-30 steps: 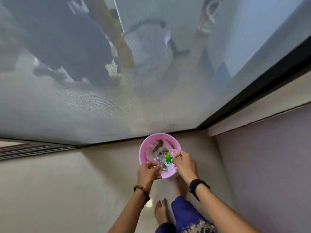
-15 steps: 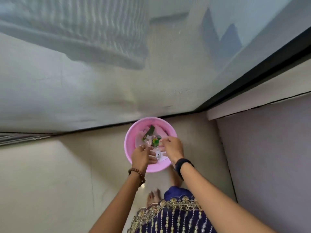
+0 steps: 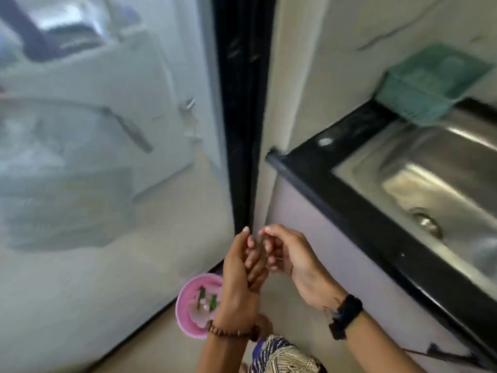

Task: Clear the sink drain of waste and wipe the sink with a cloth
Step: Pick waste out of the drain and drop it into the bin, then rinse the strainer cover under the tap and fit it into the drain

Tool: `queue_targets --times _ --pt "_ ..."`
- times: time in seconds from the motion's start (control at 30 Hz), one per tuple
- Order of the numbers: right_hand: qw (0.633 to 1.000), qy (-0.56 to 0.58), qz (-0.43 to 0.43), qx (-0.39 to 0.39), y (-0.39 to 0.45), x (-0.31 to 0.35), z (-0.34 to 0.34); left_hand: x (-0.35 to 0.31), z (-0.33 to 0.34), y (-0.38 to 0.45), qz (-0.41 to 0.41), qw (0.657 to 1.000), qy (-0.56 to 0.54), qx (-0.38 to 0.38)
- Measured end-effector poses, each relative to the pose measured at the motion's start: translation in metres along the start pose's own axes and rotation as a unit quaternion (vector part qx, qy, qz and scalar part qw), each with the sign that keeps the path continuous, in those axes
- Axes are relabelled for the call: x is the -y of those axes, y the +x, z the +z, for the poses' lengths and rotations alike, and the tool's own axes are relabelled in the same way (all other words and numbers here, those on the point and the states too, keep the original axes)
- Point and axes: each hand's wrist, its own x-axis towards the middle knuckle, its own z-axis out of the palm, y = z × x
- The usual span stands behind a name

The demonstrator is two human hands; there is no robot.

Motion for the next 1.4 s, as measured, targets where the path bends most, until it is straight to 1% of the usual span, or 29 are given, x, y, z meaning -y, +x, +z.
queue_targets --times 0.07,0.17,0.3,0.4,0.5,0.6,0.7,0.77,0.87,0.93,0.97,1.0,1.07,1.13,1.23,1.3,1.4 --pt "0.998 0.021 -0.053 -0.035 -0.036 0.035 -0.027 0.006 0.044 -0.017 -0.016 0.997 0.043 0.067" --pt "0.988 0.037 -0.109 -0.105 -0.074 0.068 -0.067 0.016 0.099 -0.023 -0.051 0.984 0.103 0.137" --pt "0.966 0.055 -0.144 -0.210 -0.102 0.097 -0.130 0.049 0.178 -0.015 -0.104 0.957 0.177 0.205" --pt "0.943 0.061 -0.168 -0.282 -0.109 0.113 -0.186 0.092 0.233 -0.002 -0.148 0.927 0.252 0.233" --pt "0.921 0.044 -0.174 -0.345 -0.107 0.121 -0.246 0.139 0.280 0.015 -0.160 0.901 0.316 0.249" --pt "0.903 0.019 -0.169 -0.394 -0.102 0.124 -0.308 0.188 0.322 0.043 -0.166 0.889 0.357 0.233" --pt "0.881 -0.047 -0.162 -0.442 -0.102 0.124 -0.373 0.241 0.361 0.069 -0.170 0.875 0.402 0.211" --pt "0.852 -0.103 -0.155 -0.489 -0.106 0.120 -0.412 0.272 0.381 0.082 -0.178 0.862 0.429 0.203" --pt "0.777 -0.191 -0.126 -0.586 -0.113 0.112 -0.474 0.315 0.410 0.094 -0.211 0.833 0.464 0.214" --pt "0.731 -0.254 -0.069 -0.630 -0.114 0.105 -0.509 0.338 0.423 0.101 -0.223 0.808 0.499 0.220" --pt "0.715 -0.277 -0.029 -0.642 -0.112 0.100 -0.525 0.348 0.429 0.105 -0.230 0.798 0.509 0.225" --pt "0.707 -0.291 0.009 -0.645 -0.110 0.096 -0.538 0.357 0.434 0.108 -0.236 0.791 0.515 0.230" --pt "0.705 -0.310 0.070 -0.634 -0.107 0.091 -0.558 0.371 0.440 0.116 -0.250 0.780 0.523 0.235" --pt "0.699 -0.339 0.106 -0.620 -0.105 0.087 -0.568 0.377 0.442 0.121 -0.268 0.768 0.531 0.236" --pt "0.680 -0.370 0.103 -0.624 -0.099 0.081 -0.571 0.381 0.439 0.134 -0.295 0.751 0.540 0.240" --pt "0.675 -0.374 0.081 -0.630 -0.096 0.082 -0.568 0.380 0.438 0.141 -0.308 0.748 0.534 0.248" --pt "0.671 -0.374 0.094 -0.634 -0.089 0.089 -0.559 0.373 0.435 0.149 -0.330 0.741 0.517 0.274"
